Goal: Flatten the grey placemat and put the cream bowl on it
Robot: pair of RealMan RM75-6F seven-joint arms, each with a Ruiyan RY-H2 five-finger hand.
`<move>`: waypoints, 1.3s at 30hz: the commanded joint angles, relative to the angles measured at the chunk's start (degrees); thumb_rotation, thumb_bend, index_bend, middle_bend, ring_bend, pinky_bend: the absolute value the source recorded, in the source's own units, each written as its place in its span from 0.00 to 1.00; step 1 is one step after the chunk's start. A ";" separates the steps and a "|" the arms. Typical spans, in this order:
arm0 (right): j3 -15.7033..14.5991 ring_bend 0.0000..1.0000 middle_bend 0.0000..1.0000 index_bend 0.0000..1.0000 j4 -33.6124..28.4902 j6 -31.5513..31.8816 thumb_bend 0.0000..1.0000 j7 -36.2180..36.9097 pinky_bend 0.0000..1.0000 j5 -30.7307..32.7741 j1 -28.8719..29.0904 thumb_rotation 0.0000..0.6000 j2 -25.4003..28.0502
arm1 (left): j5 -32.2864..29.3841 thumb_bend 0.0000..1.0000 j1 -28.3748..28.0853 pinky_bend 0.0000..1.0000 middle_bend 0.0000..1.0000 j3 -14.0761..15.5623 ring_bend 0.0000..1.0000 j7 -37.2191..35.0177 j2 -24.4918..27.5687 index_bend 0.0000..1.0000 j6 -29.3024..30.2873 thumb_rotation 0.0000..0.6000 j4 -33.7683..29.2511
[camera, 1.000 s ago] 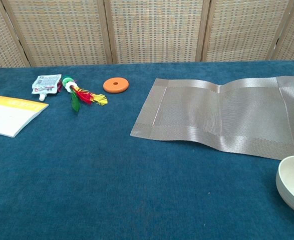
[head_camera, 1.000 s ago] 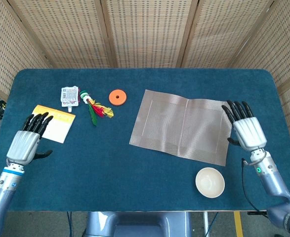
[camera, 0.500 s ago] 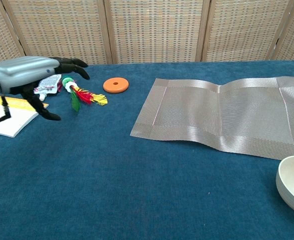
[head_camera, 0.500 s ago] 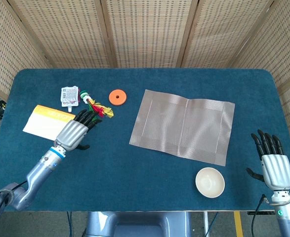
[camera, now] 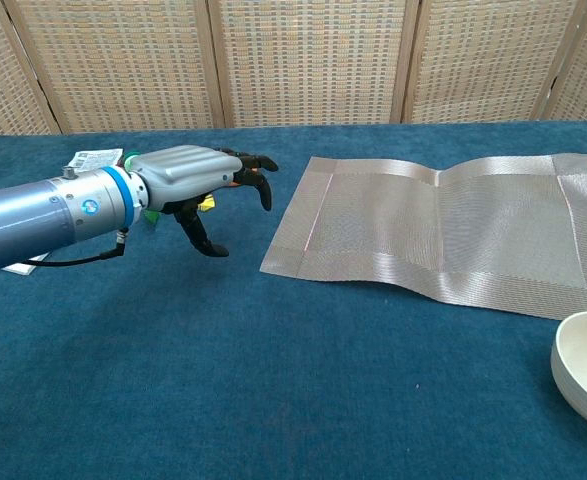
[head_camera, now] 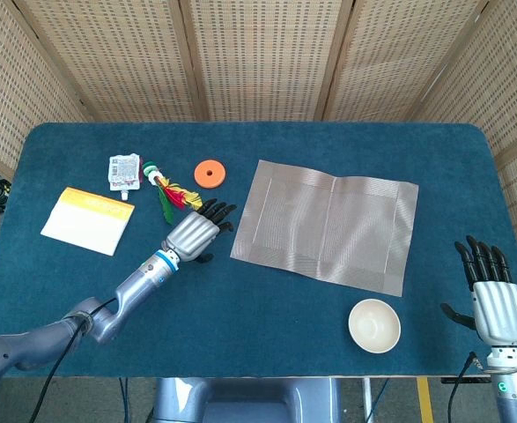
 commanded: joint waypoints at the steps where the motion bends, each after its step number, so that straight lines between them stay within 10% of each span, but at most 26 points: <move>1: 0.27 0.00 0.00 0.01 0.01 -0.15 0.00 -0.01 0.00 0.15 -0.14 1.00 0.10 | -0.76 0.23 -2.12 0.00 0.00 0.02 0.00 1.03 -2.74 0.28 -1.93 1.00 3.24; 21: 1.74 0.00 0.00 0.01 -1.03 -0.90 0.00 0.33 0.00 -0.15 -1.04 1.00 1.13 | -1.95 0.23 -6.69 0.00 0.00 1.38 0.00 -0.49 -11.85 0.29 -4.23 1.00 14.32; 39: 2.26 0.00 0.00 0.01 -1.77 -0.27 0.00 0.95 0.00 -1.97 -1.81 1.00 1.56 | -4.16 0.57 -7.92 0.00 0.00 0.76 0.00 1.05 -13.76 0.37 -4.13 1.00 15.90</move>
